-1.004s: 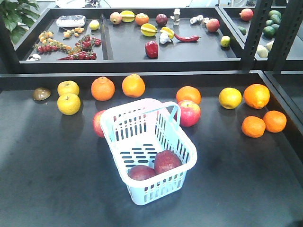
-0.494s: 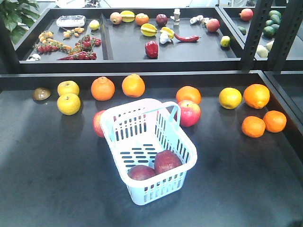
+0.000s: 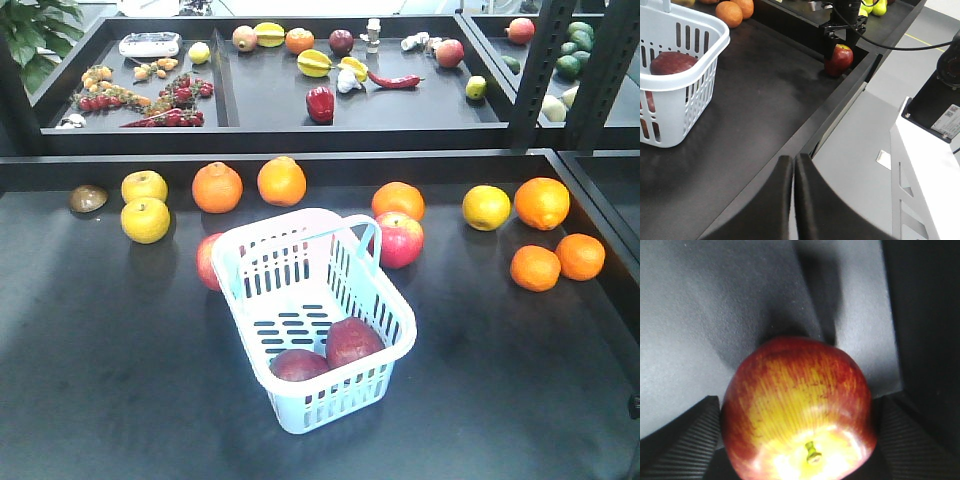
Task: Pick three apples into basket with both arms
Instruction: 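Reach the right gripper down onto a third red apple, then grasp the third apple and carry it over the basket, then release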
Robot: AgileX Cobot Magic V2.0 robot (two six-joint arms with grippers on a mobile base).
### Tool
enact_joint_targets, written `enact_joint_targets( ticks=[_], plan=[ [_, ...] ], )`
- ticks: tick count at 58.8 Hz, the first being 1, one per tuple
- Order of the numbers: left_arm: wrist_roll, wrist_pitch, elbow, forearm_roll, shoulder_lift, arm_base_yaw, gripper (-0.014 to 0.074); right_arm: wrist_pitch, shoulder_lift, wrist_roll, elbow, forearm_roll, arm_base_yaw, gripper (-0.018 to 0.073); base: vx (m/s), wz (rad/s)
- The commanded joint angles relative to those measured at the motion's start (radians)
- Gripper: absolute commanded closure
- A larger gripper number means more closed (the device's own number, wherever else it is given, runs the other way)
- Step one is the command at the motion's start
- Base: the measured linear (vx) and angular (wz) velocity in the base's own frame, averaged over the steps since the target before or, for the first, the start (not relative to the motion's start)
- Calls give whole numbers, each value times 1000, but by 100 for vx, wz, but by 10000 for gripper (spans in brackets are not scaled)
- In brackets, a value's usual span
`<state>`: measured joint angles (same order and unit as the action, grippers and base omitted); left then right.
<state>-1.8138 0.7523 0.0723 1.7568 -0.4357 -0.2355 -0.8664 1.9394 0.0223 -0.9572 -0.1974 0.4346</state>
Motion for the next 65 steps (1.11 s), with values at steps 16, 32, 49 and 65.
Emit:
enact_joint_targets(
  ticks=[16, 32, 49, 65],
  plan=[
    [-10, -9, 23, -16, -6, -7, 603, 9, -115, 114, -17, 105, 6, 346, 0, 0],
    [-10, -9, 23, -16, -6, -7, 603, 47, -312, 325, -17, 385, 6, 570, 0, 0],
    [-10, -9, 23, -16, -6, -7, 603, -1, -547, 649, -17, 807, -129, 564, 0, 0],
    [-10, -9, 23, -16, -6, -7, 603, 166, -628, 718, -16, 1016, -460, 563, 0, 0]
  ],
)
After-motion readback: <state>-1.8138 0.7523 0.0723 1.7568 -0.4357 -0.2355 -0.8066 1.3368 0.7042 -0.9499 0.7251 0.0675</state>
